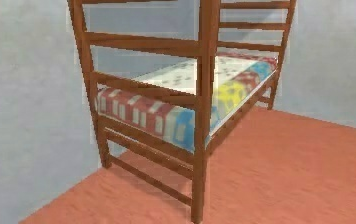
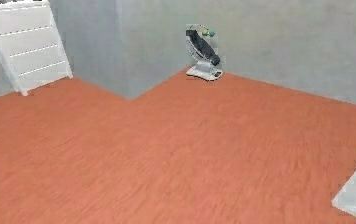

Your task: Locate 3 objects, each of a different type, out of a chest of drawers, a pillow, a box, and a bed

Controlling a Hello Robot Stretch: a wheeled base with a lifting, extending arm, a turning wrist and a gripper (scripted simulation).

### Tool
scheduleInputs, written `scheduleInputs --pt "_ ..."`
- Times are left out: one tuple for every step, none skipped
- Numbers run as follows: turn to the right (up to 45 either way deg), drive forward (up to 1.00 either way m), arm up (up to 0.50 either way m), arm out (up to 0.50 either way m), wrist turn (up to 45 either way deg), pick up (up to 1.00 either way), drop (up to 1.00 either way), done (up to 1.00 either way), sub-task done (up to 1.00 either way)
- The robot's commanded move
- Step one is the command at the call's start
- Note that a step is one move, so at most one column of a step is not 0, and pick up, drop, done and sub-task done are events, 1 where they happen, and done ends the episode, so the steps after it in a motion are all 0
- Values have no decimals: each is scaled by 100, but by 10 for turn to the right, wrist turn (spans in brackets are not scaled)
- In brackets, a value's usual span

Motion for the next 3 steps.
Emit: scheduleInputs --pt "30 0 0 0 0 0 0 0 0" --pt "0 30 0 0 0 0 0 0 0" --pt "0 0 0 0 0 0 0 100 0"
